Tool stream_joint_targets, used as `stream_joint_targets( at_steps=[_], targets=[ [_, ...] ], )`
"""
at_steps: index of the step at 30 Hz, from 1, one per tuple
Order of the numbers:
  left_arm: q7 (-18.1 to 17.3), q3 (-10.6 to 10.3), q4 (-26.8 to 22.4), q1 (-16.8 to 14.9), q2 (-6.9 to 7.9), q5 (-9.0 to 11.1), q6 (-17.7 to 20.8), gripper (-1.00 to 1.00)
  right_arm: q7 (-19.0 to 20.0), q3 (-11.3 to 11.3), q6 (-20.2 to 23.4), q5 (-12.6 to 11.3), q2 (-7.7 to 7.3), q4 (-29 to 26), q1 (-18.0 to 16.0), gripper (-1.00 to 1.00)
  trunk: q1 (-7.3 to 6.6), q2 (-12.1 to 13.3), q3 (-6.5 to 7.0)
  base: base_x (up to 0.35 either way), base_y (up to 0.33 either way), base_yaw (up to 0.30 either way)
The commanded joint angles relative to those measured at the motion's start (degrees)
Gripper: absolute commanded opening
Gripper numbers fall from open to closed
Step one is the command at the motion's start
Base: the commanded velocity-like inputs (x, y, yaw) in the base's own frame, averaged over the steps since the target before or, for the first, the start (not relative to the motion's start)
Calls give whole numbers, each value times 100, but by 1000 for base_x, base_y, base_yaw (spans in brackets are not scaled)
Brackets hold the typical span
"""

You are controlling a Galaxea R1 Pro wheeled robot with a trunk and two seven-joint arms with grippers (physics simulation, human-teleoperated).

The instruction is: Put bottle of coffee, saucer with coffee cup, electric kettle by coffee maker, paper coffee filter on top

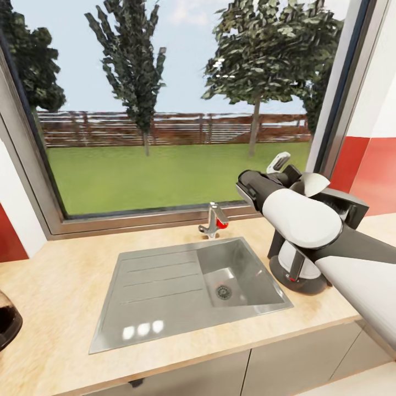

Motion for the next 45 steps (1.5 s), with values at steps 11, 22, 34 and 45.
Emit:
stream_joint_targets(
  at_steps=[11, 22, 34, 45],
  targets=[
    [13, 23, 8, 0, -32, -59, 14, 100, -11, -51, -13, 881, 2, -2, -3, -100, 3, -9, -9, 16, -21, 1],
    [13, 24, -1, 0, -39, -62, 11, 100, -1, -51, -168, 889, 2, -2, 77, -100, 3, -9, -9, 24, -46, 0],
    [13, 24, -1, -3, -39, -62, 8, 100, 311, -51, -179, 883, 2, -2, 133, -100, 3, -9, -9, 0, 0, 0],
    [13, 24, -1, 0, -39, -62, 8, 100, 407, -51, -178, 883, 2, 0, 197, -100, 3, -9, -9, 0, 0, 0]
  ],
)
